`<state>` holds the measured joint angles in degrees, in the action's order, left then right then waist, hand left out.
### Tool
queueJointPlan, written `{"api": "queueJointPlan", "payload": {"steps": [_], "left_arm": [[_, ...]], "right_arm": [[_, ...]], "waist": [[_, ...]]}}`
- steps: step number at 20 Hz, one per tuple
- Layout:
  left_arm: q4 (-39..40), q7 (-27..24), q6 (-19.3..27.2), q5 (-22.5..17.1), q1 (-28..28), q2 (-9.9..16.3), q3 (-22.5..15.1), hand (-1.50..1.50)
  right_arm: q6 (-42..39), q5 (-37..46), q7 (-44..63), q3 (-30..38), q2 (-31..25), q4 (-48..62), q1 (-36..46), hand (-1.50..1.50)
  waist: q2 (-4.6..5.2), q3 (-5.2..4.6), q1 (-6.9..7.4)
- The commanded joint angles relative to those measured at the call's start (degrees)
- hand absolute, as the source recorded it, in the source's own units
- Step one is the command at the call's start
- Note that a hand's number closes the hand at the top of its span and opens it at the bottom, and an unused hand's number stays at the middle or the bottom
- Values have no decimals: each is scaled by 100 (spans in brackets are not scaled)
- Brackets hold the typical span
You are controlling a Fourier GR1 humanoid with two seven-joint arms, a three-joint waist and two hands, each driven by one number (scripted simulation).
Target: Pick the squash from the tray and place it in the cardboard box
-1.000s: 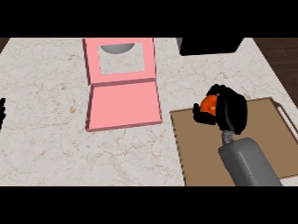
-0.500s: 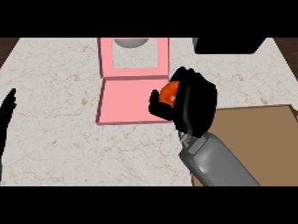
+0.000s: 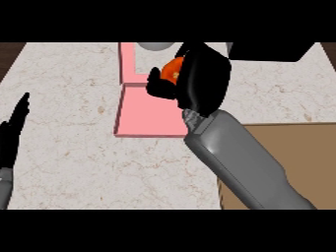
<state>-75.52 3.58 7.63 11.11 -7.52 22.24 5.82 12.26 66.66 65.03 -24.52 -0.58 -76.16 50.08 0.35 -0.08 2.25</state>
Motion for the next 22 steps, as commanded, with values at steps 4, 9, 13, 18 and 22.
{"api": "queueJointPlan", "payload": {"steps": [4,9,13,18,22], "left_arm": [[-37,194,-217,-124,-270,185,150,0],[180,-185,-265,-89,-166,111,95,0],[-1,-88,-135,58,-167,13,-29,0],[61,-2,-249,16,-342,33,-27,0],[138,-42,-186,150,-389,-77,-144,0]], "right_arm": [[1079,-715,226,660,56,1746,836,150],[1692,-1019,327,466,56,2920,1185,150],[2105,-1012,20,1207,56,3703,1416,150],[2860,-1783,-513,1444,56,4281,1248,-150],[3441,-2165,-1180,1266,57,4653,1365,-150]], "waist": [[42,8,93],[69,0,228],[100,6,227],[150,10,369],[121,11,305]]}}
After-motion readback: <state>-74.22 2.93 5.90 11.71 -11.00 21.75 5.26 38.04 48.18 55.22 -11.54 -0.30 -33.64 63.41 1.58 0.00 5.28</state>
